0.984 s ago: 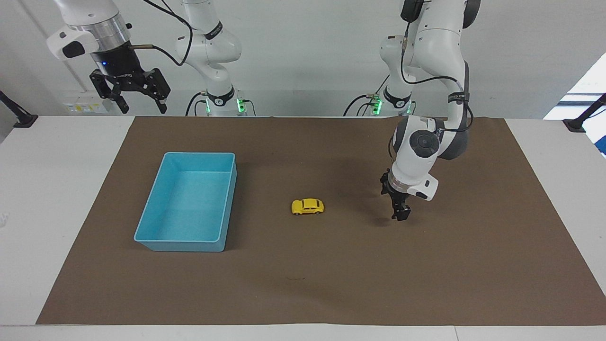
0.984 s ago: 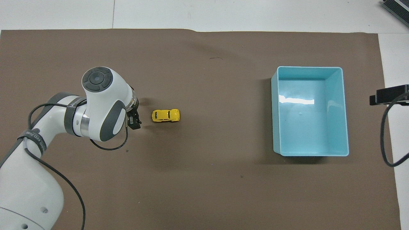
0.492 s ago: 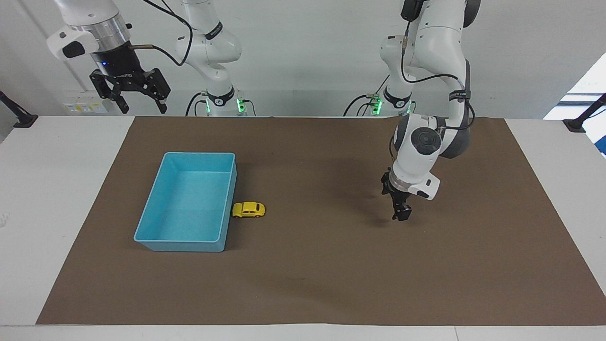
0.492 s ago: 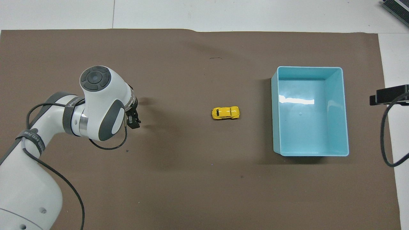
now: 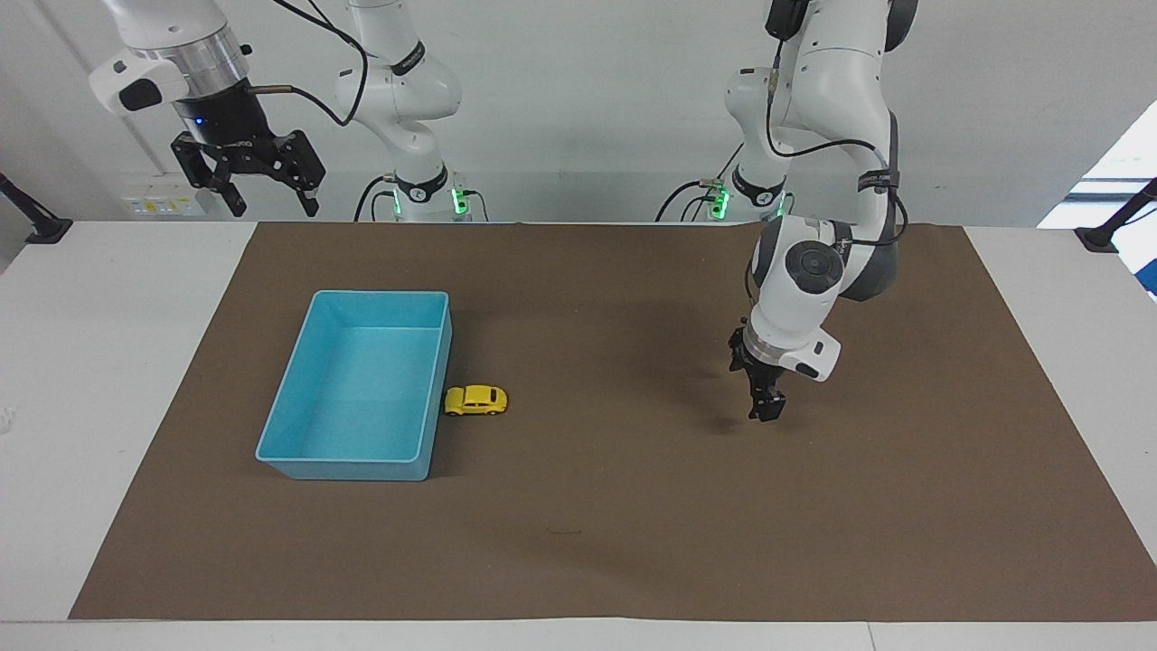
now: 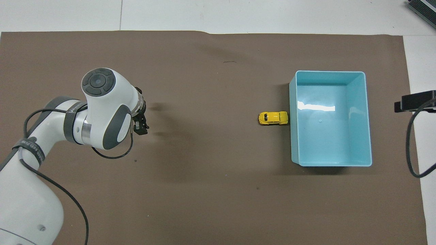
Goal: Wind up and store yellow beetle car
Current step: 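Raise the left gripper away while the right gripper reaches the box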
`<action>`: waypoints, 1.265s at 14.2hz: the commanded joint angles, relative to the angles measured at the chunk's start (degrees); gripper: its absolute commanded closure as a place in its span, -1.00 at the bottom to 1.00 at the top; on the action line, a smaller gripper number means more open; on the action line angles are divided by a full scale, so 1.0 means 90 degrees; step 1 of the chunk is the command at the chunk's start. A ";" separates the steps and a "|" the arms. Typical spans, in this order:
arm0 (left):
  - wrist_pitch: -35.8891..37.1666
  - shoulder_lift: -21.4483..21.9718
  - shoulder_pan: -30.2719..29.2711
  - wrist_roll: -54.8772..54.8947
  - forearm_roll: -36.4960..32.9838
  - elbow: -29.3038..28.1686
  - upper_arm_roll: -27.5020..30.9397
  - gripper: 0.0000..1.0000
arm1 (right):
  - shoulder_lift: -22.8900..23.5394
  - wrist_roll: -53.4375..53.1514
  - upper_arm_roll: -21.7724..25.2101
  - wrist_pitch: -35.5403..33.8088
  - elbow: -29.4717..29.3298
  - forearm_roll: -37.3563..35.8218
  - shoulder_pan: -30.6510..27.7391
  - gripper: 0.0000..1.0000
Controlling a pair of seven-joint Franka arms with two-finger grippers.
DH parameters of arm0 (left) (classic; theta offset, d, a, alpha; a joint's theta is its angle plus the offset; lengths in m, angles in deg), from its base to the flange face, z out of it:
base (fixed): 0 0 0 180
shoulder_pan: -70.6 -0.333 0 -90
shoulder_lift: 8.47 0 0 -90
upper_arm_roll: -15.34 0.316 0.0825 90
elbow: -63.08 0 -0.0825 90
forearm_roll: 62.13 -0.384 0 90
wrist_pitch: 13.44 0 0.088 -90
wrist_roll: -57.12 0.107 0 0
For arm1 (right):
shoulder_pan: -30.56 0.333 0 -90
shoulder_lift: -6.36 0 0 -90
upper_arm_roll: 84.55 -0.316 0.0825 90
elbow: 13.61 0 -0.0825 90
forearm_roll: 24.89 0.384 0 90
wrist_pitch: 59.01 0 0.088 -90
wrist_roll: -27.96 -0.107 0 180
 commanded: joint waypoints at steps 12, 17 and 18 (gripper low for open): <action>0.0384 0.0833 -0.0077 0.1657 -0.0121 -0.0065 0.0010 -1.00 | -0.0158 0.1984 -0.0113 -0.0209 0.0110 0.0160 0.0084 -1.00; 0.0813 0.1262 -0.0271 0.2877 -0.0121 -0.0065 0.0020 -1.00 | -0.0110 0.3303 -0.0181 -0.0190 0.0178 0.0160 0.0093 -1.00; 0.0940 0.1379 -0.0349 0.3180 -0.0121 -0.0065 0.0010 -1.00 | -0.0110 0.3402 -0.0201 -0.0122 0.0265 0.0160 0.0132 -1.00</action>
